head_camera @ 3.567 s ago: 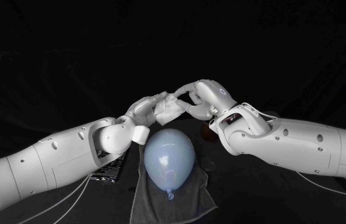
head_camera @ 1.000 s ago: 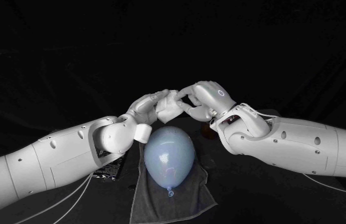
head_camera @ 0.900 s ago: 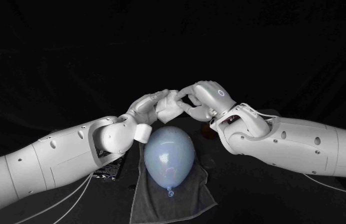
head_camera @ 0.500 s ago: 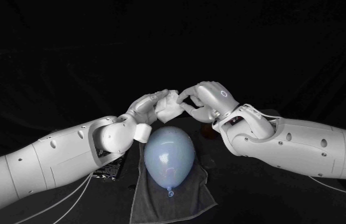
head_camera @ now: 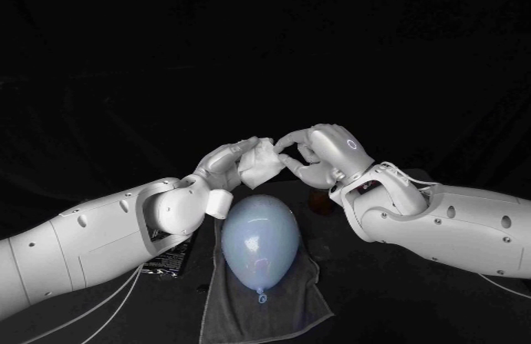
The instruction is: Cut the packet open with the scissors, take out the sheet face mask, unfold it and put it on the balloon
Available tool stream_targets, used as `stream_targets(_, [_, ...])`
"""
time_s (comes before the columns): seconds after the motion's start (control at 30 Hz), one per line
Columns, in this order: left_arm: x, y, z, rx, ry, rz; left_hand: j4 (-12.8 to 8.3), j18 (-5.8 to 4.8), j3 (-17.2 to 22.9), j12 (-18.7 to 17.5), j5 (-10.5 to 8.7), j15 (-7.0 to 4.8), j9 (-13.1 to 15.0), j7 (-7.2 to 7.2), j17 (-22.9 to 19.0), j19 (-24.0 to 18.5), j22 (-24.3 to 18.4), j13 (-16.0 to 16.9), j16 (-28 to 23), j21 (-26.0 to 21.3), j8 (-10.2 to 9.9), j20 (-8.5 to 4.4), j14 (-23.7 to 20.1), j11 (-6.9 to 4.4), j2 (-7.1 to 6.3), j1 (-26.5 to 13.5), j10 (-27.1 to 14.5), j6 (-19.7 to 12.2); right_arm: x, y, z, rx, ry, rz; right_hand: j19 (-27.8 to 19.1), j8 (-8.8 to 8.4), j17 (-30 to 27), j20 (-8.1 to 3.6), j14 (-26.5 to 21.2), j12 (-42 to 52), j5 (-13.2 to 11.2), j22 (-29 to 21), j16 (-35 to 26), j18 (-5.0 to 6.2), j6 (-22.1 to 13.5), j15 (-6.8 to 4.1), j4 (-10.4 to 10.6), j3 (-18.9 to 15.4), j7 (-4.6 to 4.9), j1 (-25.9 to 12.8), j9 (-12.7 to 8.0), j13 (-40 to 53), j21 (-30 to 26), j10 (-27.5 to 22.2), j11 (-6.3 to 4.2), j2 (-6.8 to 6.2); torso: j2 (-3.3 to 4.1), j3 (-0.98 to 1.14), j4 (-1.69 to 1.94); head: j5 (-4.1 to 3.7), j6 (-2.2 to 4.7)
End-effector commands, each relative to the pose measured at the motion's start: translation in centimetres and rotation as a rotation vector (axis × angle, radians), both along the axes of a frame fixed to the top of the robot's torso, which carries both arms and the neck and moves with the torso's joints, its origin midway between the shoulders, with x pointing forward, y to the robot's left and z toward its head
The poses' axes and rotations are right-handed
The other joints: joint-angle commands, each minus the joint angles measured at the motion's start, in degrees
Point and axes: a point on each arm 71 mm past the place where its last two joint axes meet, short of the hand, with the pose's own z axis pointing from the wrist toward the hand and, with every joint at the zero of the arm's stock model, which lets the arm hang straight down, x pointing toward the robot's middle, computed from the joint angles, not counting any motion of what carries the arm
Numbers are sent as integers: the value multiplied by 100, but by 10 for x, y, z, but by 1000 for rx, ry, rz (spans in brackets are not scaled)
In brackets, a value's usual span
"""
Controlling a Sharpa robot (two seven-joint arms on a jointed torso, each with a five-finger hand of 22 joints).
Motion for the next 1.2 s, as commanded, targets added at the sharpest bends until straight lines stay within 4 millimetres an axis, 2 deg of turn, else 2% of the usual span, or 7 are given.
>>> stream_targets(0.03, [0, -2, 3, -13, -8, 1, 18, 95, 29, -6, 13, 0, 6, 280, -7, 12, -12, 6, -45, 11, 8, 3, 20, -5, 40, -24, 41, 1, 2, 0, 1, 33, -2, -5, -36, -62, 1412, 33, 579, -33, -1, -8, 15, -72, -78, 58, 70, -25, 31, -70, -15, 1410, -33, 535, 50, -14, 6, -2, 2, 2, 2])
stream_targets(0.17, [-2, -3, 3, -9, -7, -6, 51, 96, 15, 11, 12, -14, 13, 244, -15, -8, -17, 11, -69, -14, 8, 12, 1, -36, 26, -44, 148, -7, 6, 2, -1, 18, 19, -21, -41, -166, 1425, 69, 582, -48, -2, -11, 20, -69, -180, 95, 174, -78, 74, -157, -41, 1400, -49, 526, 90, -67, 8, -5, 2, 1, 5])
stream_targets(0.3, [-3, -5, 3, -8, -6, -12, 68, 96, 11, 16, 12, -19, 14, 229, -17, -8, -17, 13, -77, -19, 2, 14, -4, -48, 27, -52, 195, -22, 9, 7, -2, 4, 28, -23, -45, -189, 1425, 80, 582, -49, -3, -15, 20, -67, -191, 103, 203, -94, 83, -175, -47, 1399, -58, 525, 98, -82, 10, -4, 2, 5, 1])
stream_targets(0.77, [-4, -7, 4, 7, 0, -7, 114, 87, 0, 3, 13, -6, 8, 211, -51, -80, -25, 8, -171, -84, -49, 39, -124, -68, 33, -72, 340, -143, 12, 20, -6, -42, 50, -12, -46, -199, 1433, 97, 583, -42, -3, -15, 22, -63, -143, 111, 252, -160, 76, -201, -44, 1405, -67, 529, 99, -147, 0, 1, 0, 17, -30])
stream_targets(1.0, [-3, -6, 3, 27, 11, 19, 139, 86, -8, 76, 13, -5, 22, 203, -79, -148, -20, 27, -251, -134, -53, 57, -224, -110, 41, -82, 712, -169, 12, 19, -5, -45, 42, -10, -41, -200, 1444, 99, 586, -39, -3, -8, 26, -64, -130, 110, 256, -175, 71, -197, -43, 1408, -60, 530, 96, -164, 0, 6, -7, 25, -26])
stream_targets(1.2, [-3, -7, 2, 41, 13, 22, 152, 87, -10, 91, 13, -9, 29, 224, -80, -152, -17, 25, -257, -137, -49, 58, -220, -113, 45, -91, 839, -160, 12, 19, -5, -46, 36, -13, -41, -198, 1445, 100, 586, -42, -3, -8, 26, -63, -107, 107, 254, -184, 62, -177, -40, 1406, -62, 529, 90, -175, 2, 9, -2, 23, -27])
